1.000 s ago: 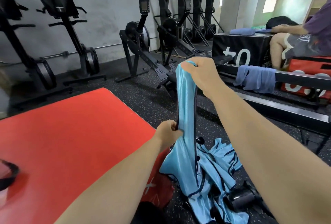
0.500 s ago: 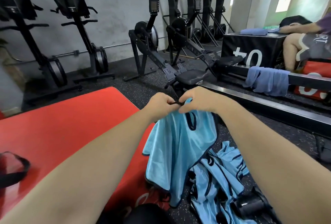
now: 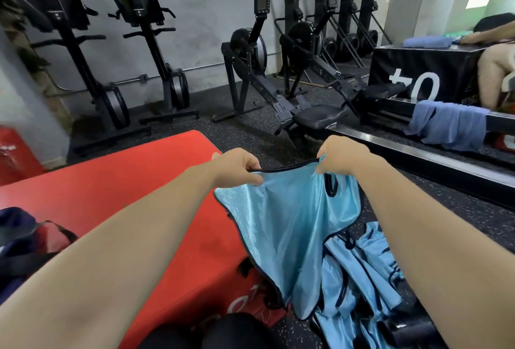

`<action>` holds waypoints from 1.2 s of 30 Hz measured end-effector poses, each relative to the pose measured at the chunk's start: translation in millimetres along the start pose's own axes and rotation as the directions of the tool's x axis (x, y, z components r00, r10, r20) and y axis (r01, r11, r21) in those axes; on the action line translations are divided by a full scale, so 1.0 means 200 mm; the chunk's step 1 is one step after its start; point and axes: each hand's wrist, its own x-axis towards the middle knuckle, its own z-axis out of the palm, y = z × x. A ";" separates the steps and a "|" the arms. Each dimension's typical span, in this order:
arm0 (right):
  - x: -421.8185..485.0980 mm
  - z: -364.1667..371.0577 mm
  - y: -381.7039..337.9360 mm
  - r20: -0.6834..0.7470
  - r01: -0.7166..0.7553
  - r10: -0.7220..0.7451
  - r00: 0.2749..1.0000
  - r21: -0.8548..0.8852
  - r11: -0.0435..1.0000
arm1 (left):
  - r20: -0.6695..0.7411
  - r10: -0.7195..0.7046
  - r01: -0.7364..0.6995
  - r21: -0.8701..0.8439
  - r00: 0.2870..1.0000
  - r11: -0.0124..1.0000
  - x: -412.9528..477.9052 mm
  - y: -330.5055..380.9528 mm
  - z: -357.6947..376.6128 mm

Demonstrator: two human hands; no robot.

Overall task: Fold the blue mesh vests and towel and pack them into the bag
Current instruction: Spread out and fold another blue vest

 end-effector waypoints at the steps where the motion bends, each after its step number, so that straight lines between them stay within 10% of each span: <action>1: 0.00 0.01 0.00 -0.003 -0.017 0.017 1.000 -0.010 1.000 | -0.011 -0.002 0.002 0.064 1.000 0.998 0.00 -0.02 -0.01; 7: -0.02 0.03 0.03 -0.012 -0.079 0.079 0.997 -0.003 0.997 | -0.044 0.015 0.004 0.412 0.999 0.911 0.01 -0.06 -0.09; 15: -0.05 -0.01 0.07 -0.039 -0.113 0.112 0.993 -0.045 0.993 | 0.136 -0.132 0.062 0.427 0.982 0.902 -0.03 -0.03 -0.18; 24: -0.06 -0.05 0.08 -0.068 -0.109 0.109 0.992 -0.006 0.994 | 0.034 -0.114 0.086 0.460 0.993 0.884 -0.06 0.02 -0.20; 31: -0.09 -0.10 0.10 -0.217 -0.162 0.180 0.960 0.096 0.982 | -0.070 -0.087 0.090 0.054 0.994 0.994 -0.09 0.04 -0.19; 36: -0.10 -0.13 0.14 -0.215 -0.264 0.288 0.933 0.136 0.955 | 0.147 -0.187 0.216 -0.209 0.971 0.954 -0.06 0.11 -0.21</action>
